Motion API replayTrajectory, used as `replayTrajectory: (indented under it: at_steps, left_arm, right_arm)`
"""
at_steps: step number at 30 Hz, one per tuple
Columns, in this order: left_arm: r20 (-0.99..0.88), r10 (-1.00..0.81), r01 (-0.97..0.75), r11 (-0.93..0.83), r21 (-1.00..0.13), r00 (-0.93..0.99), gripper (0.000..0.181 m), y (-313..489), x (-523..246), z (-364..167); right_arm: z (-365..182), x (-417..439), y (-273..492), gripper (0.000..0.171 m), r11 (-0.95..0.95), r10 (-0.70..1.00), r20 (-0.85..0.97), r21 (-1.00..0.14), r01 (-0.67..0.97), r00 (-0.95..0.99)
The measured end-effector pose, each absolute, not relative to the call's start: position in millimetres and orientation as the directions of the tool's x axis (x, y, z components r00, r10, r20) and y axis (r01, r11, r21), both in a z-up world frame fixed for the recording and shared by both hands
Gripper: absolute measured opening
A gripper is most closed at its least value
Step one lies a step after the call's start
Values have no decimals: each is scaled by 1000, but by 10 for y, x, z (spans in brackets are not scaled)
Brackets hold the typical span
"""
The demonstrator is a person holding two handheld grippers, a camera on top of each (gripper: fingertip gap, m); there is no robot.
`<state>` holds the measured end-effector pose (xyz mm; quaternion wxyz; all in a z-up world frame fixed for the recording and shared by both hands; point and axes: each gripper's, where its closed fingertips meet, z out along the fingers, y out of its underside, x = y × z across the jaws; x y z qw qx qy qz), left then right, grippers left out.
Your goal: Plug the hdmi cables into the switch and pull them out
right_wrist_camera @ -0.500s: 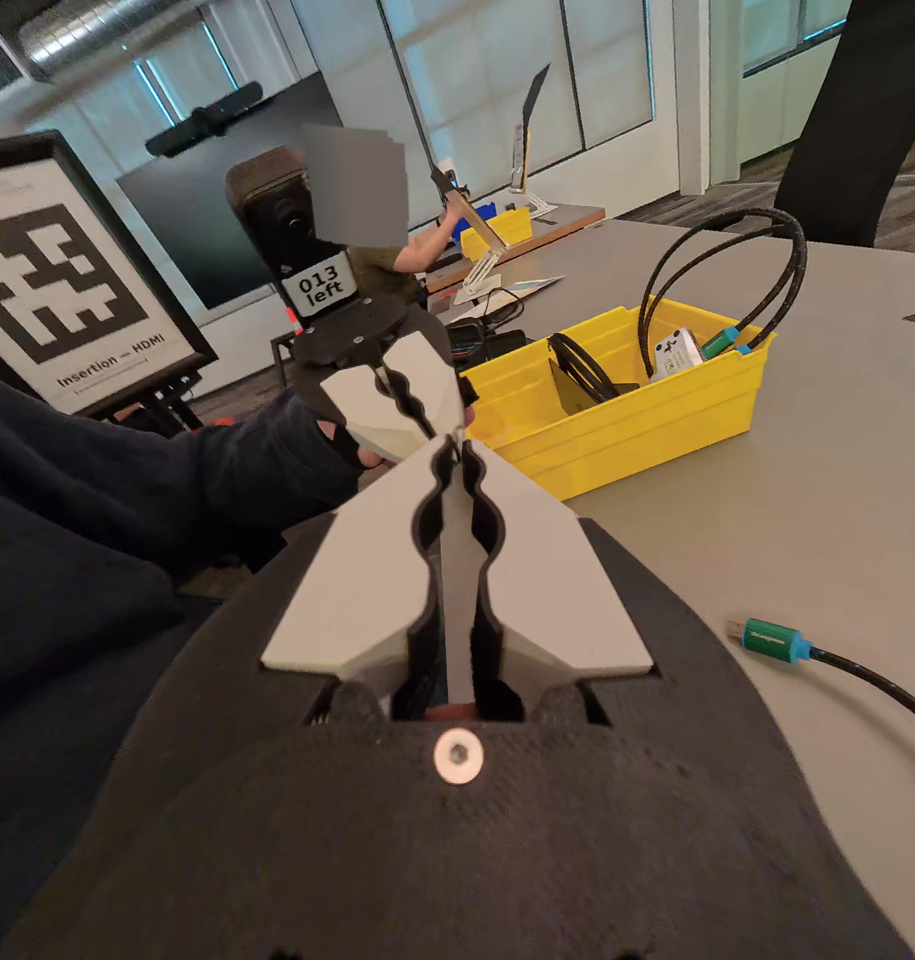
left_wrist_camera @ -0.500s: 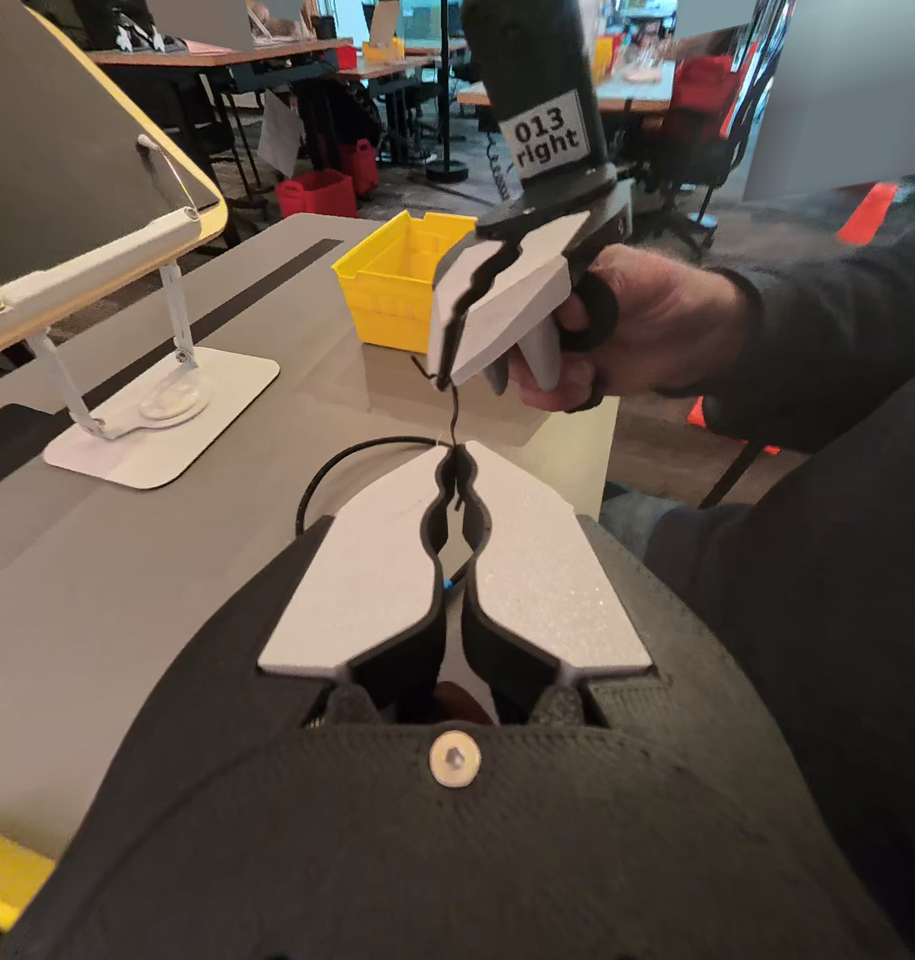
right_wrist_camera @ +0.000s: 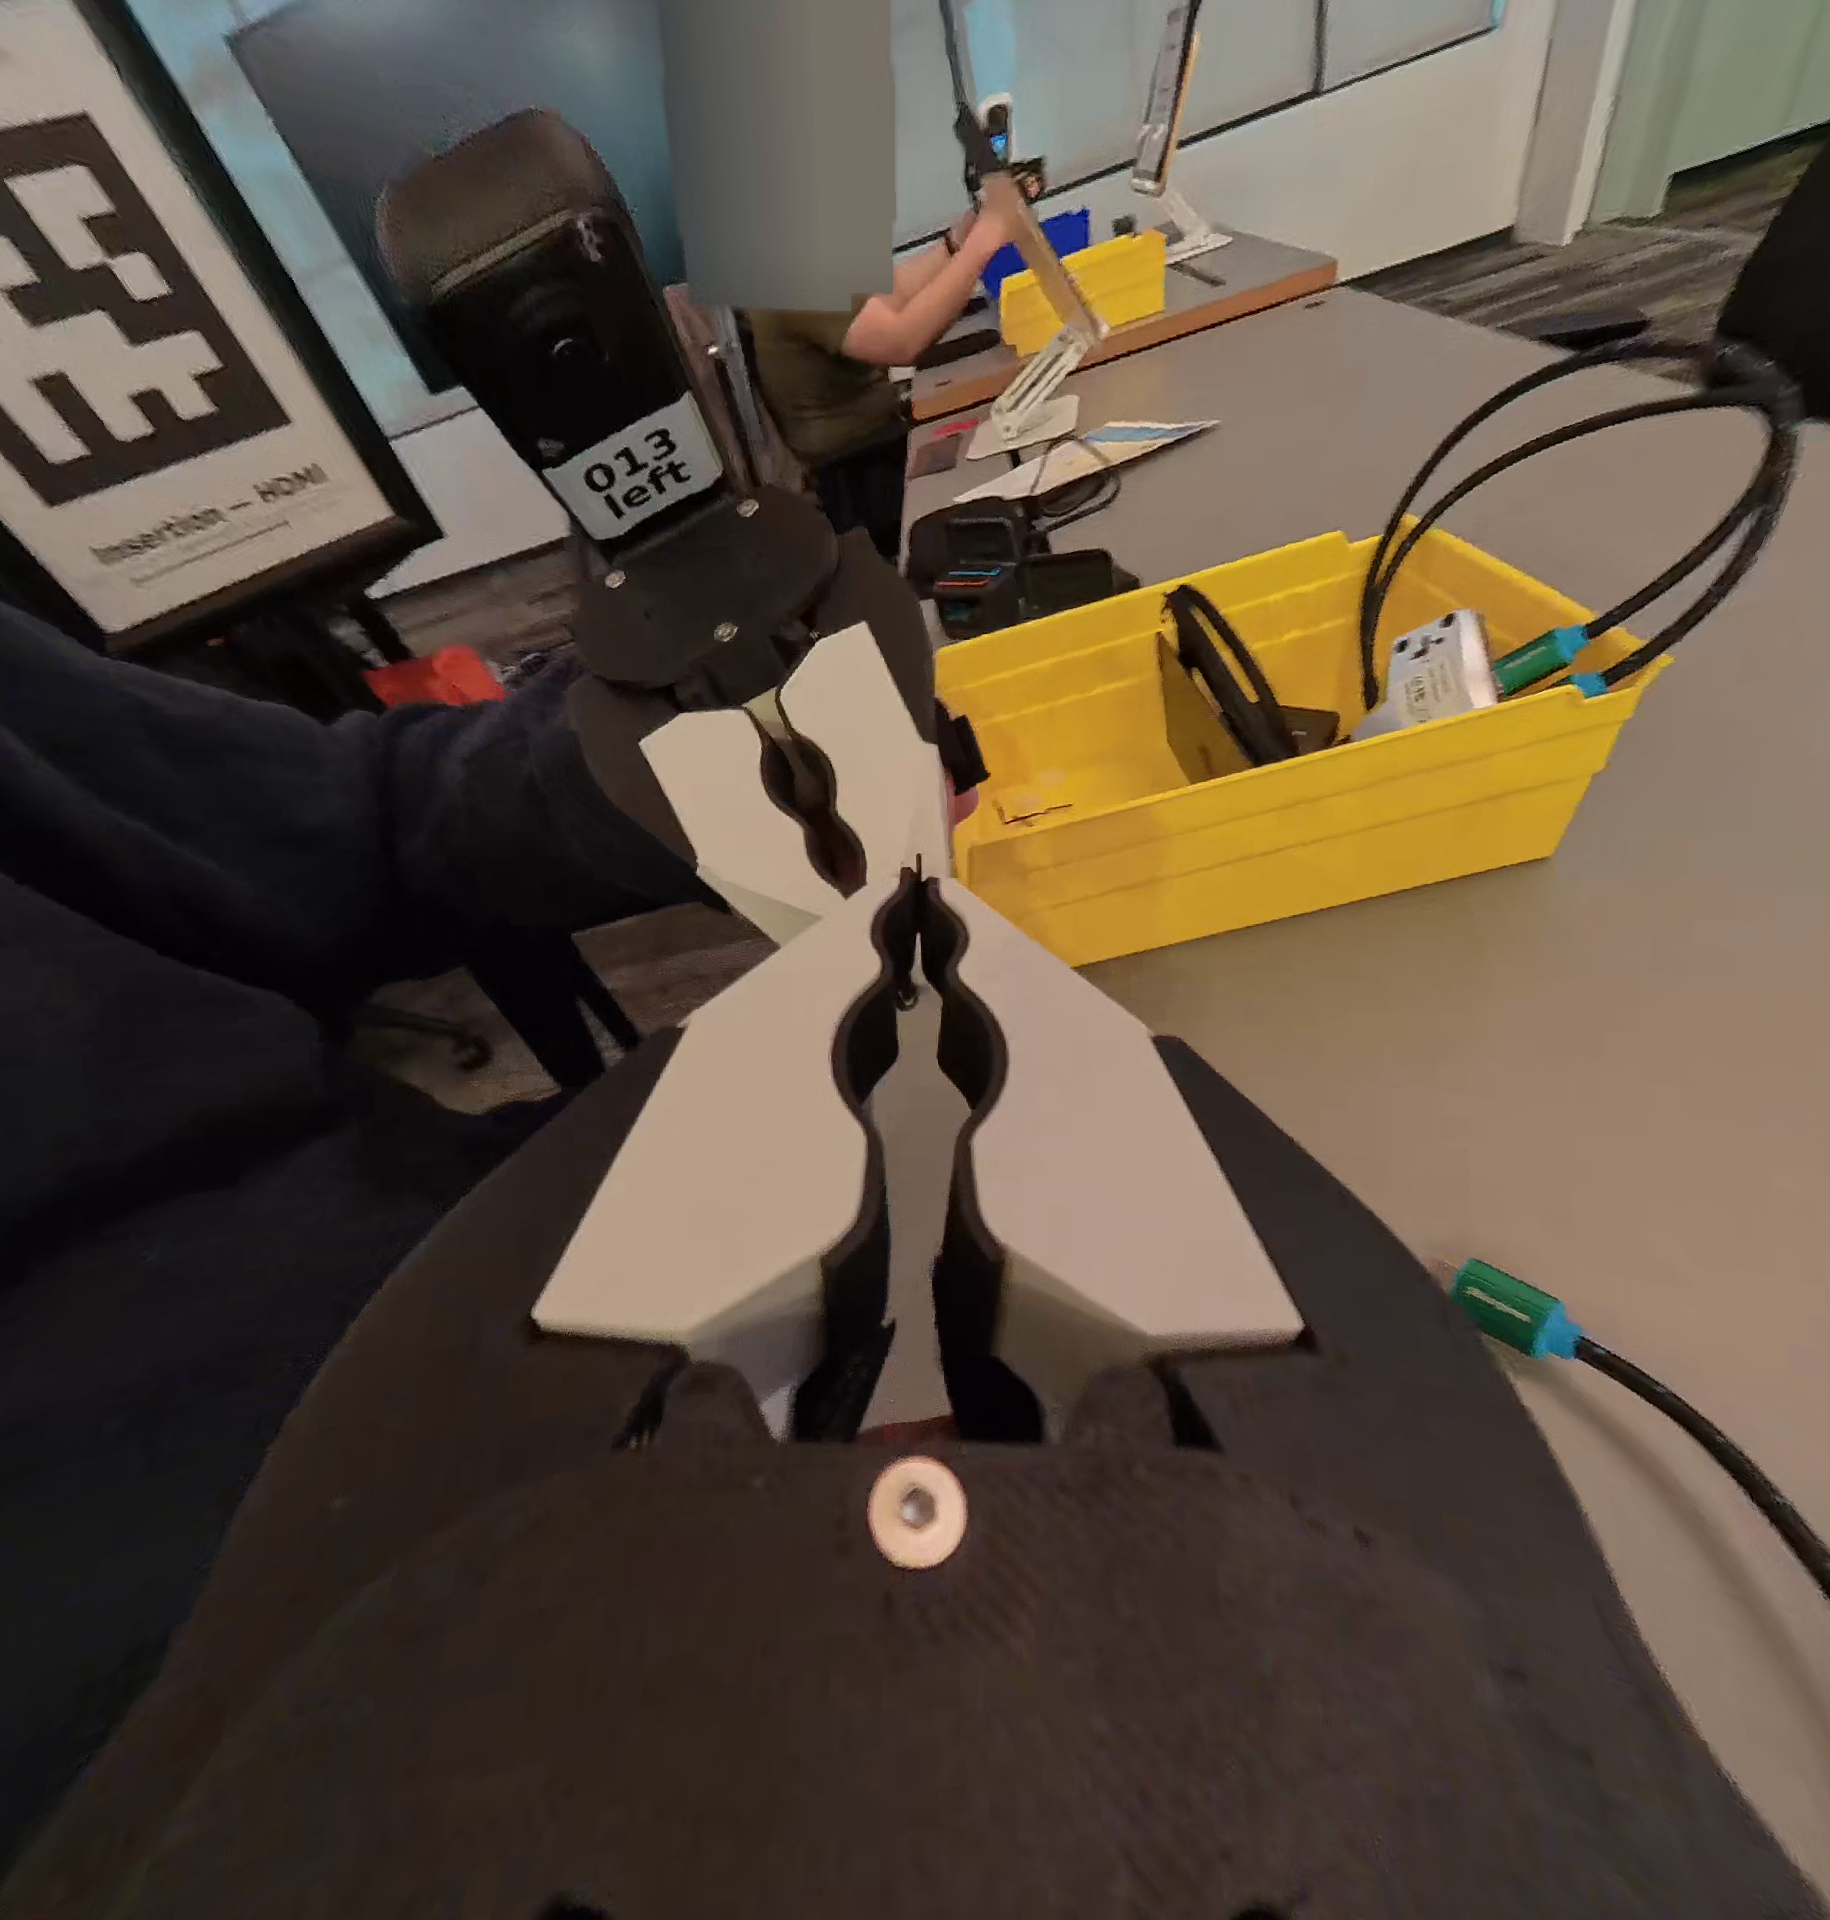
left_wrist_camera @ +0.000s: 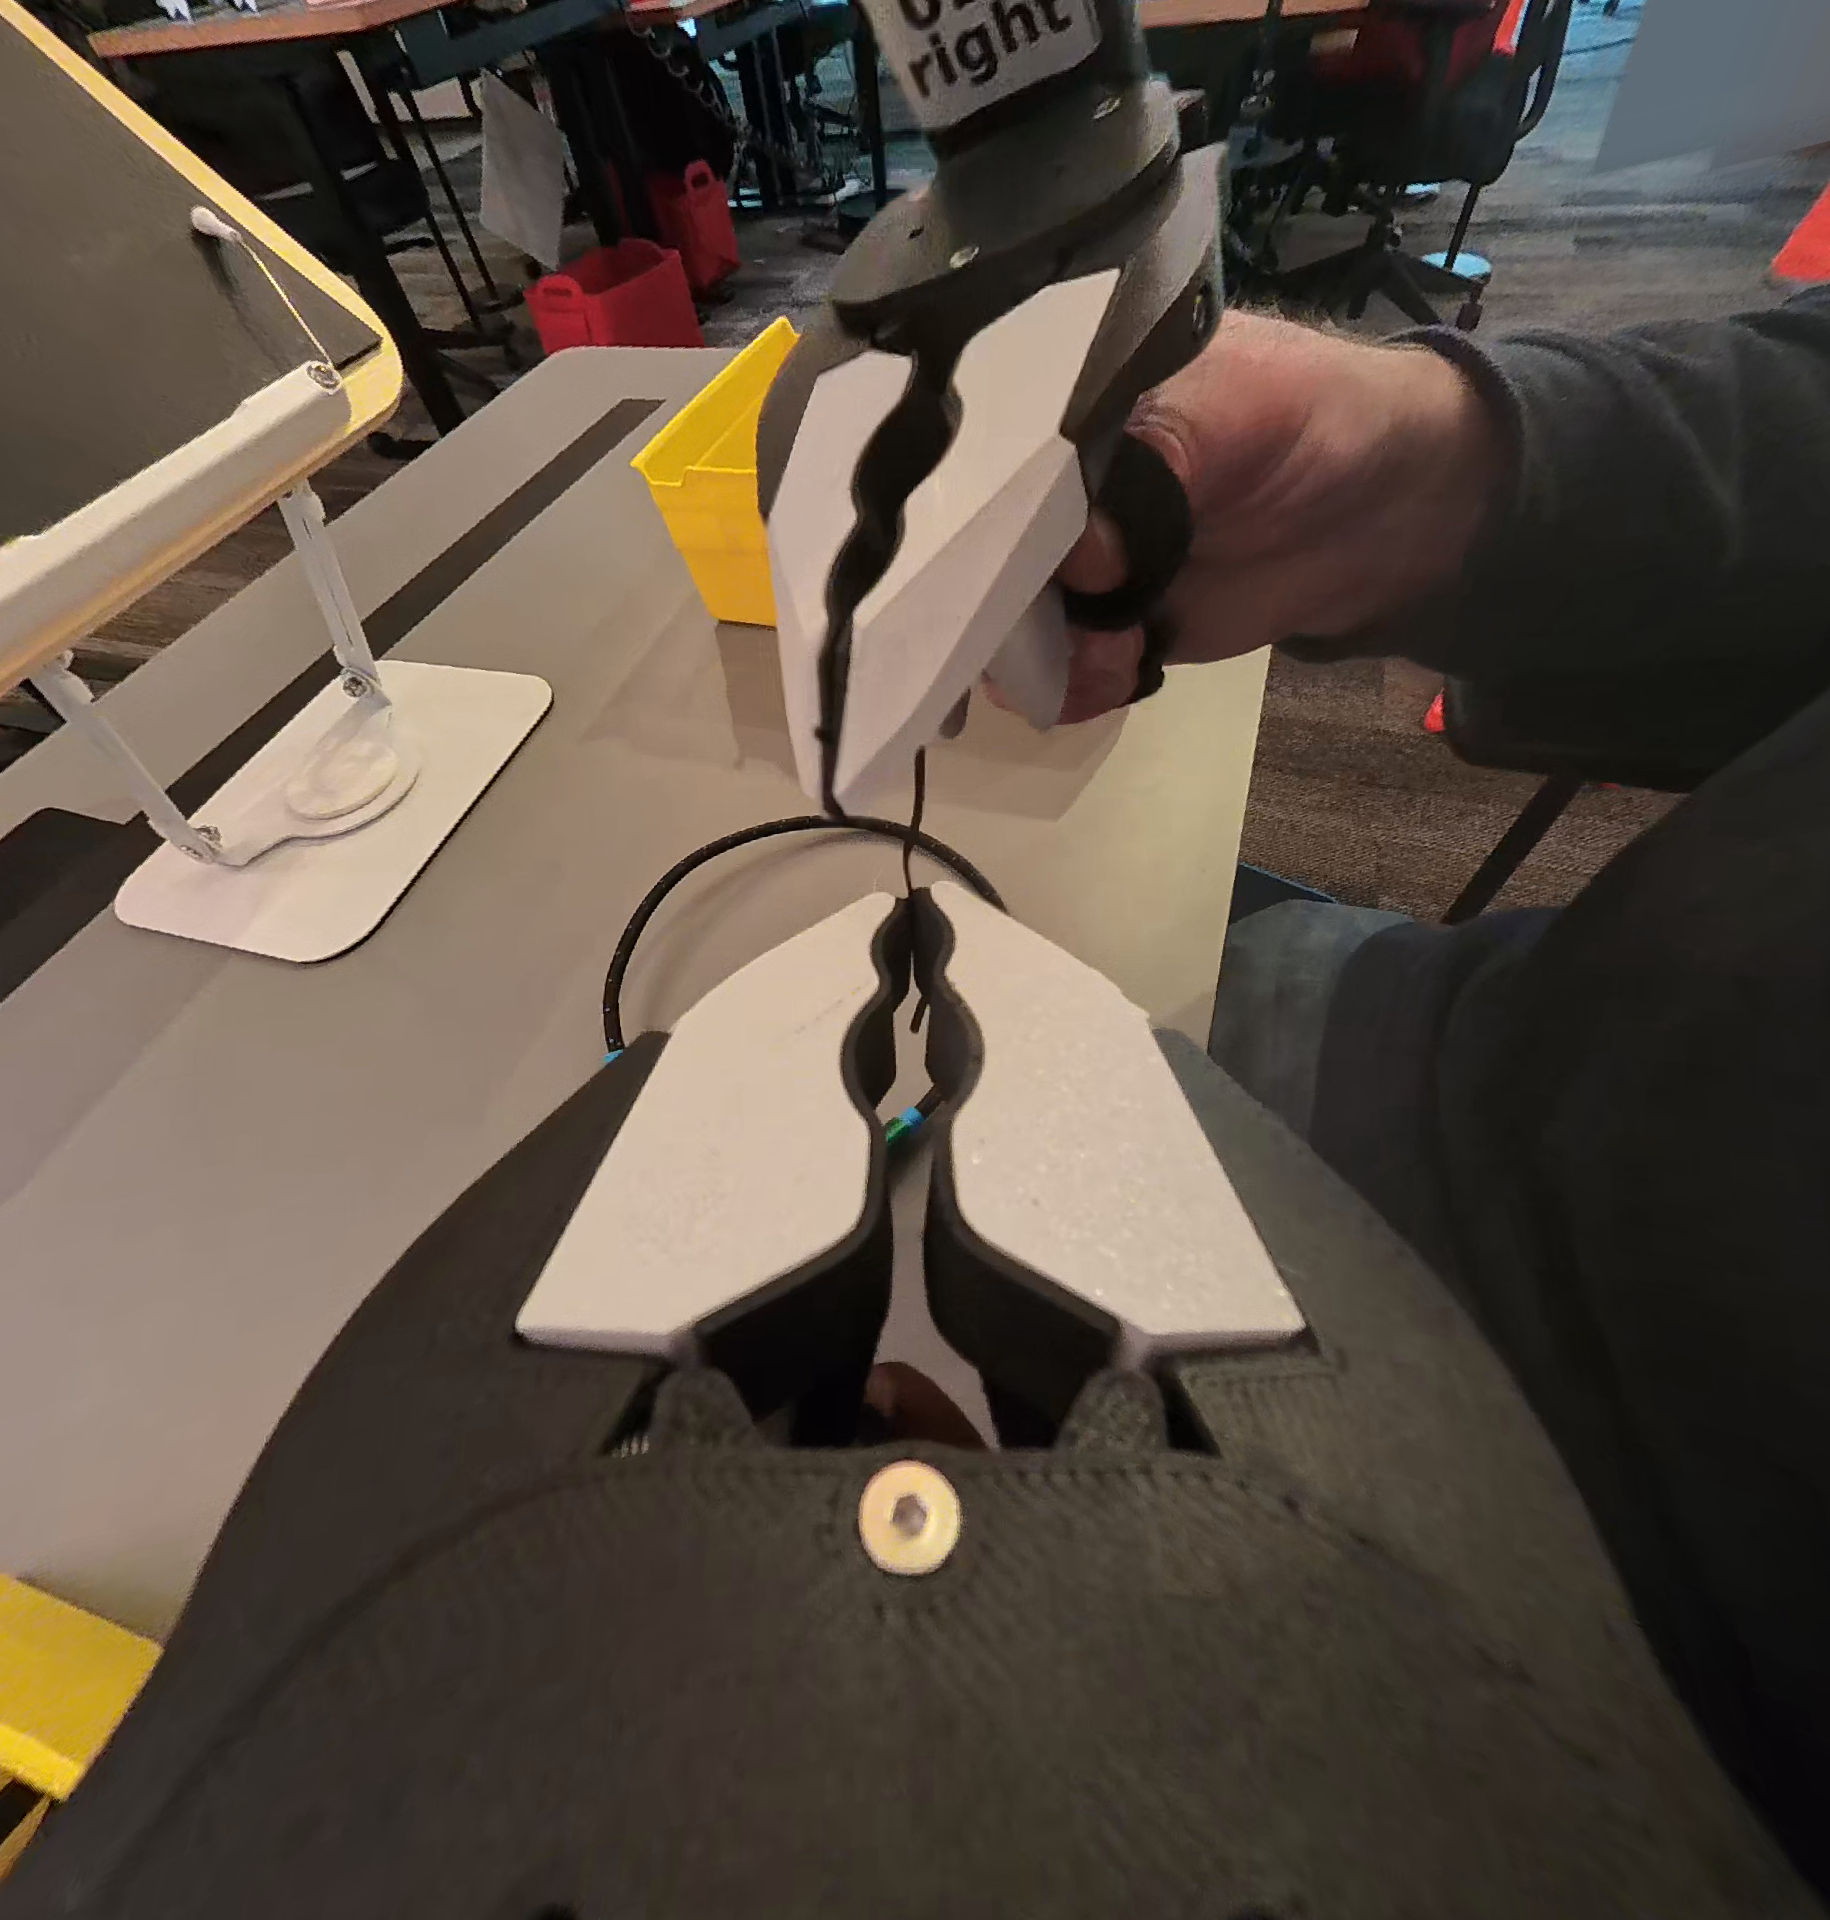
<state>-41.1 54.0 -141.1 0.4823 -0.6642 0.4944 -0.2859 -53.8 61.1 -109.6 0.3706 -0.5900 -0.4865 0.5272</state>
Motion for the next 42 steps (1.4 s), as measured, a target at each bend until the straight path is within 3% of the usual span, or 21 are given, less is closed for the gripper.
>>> replayTrajectory:
  at_steps: [8,11,15,19,21,26,28,35,42]
  left_arm:
    - [20,-916,-175,-98,-980,400,0,655,-451,-1197]
    - [41,-908,-207,-139,-969,417,0,701,-477,-1364]
    - [66,-901,-127,-132,-983,428,0,719,-536,-1207]
    - [-2,-892,-123,-60,-991,452,31,730,-555,-1112]
    - [-128,-864,-172,49,-984,487,35,722,-526,-1097]
    - [-453,-750,-425,251,-870,483,25,710,-340,-1215]
    - [-488,-717,-451,266,-852,499,7,738,-329,-1235]
    - [-444,-698,-400,241,-884,561,0,771,-358,-1151]
    - [-222,-719,-170,145,-975,658,0,861,-433,-1001]
  right_arm:
    - [-851,-282,755,0,-289,955,-290,-957,-22,64]
    - [-642,-91,885,0,-320,939,-335,-934,-161,77]
    - [-613,13,927,0,-287,948,-303,-946,-152,100]
    - [-698,-48,909,0,-298,947,-309,-947,-118,86]
    - [-738,-79,896,0,-298,948,-306,-950,-99,88]
    - [-770,-153,848,0,-306,947,-312,-949,-77,81]
    - [-776,-159,847,0,-313,944,-319,-947,-76,82]
    - [-765,-127,865,0,-310,943,-318,-947,-85,97]
    - [-647,-112,745,0,-315,939,-331,-936,-154,92]
